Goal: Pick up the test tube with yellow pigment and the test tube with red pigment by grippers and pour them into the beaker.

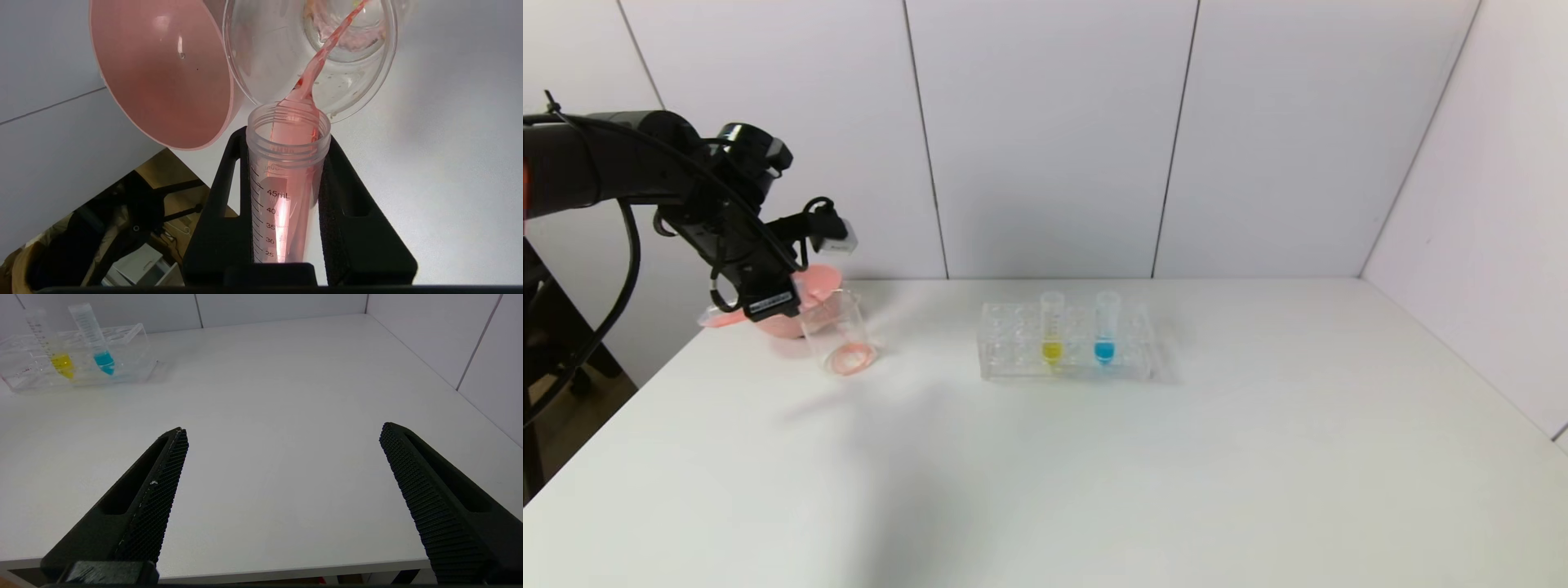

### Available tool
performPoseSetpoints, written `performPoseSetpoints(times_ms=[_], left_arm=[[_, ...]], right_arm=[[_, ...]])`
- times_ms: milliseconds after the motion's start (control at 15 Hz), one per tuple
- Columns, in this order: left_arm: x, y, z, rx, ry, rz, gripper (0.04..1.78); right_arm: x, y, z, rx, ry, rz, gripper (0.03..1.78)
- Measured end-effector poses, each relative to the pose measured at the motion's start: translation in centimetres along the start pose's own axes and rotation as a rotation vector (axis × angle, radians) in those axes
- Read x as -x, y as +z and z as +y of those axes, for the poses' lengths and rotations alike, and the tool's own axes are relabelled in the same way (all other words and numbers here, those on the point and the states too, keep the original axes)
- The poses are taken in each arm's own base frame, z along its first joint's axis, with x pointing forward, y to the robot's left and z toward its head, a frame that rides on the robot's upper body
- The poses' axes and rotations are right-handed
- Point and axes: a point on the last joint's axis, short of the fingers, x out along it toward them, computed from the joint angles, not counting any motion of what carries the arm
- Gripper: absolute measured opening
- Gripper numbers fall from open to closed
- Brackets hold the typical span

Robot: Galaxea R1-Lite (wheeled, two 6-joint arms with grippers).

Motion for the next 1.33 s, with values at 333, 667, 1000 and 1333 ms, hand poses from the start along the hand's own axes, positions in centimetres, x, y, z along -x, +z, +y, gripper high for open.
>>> performPoseSetpoints(times_ms=[333, 667, 1000, 1333], left_arm=[[-0.5, 0.5, -0.5, -0.023, 0.042, 0.093, 0.46], [-0.5, 1.3, -1.3, -0.058, 0.075, 0.176, 0.46], [-0.4, 1.4, -1.6, -0.068, 0.063, 0.189, 0.46], [1.3, 0.7, -0.8, -0.005, 0.066, 0.078, 0.46]], right_arm=[[0.0, 0.0, 0.0, 0.0, 0.0, 0.0, 1.71], [0.0, 0.0, 0.0, 0.0, 0.0, 0.0, 1.71], [0.0, 0.0, 0.0, 0.0, 0.0, 0.0, 1.71], [0.0, 0.0, 0.0, 0.0, 0.0, 0.001, 1.71]])
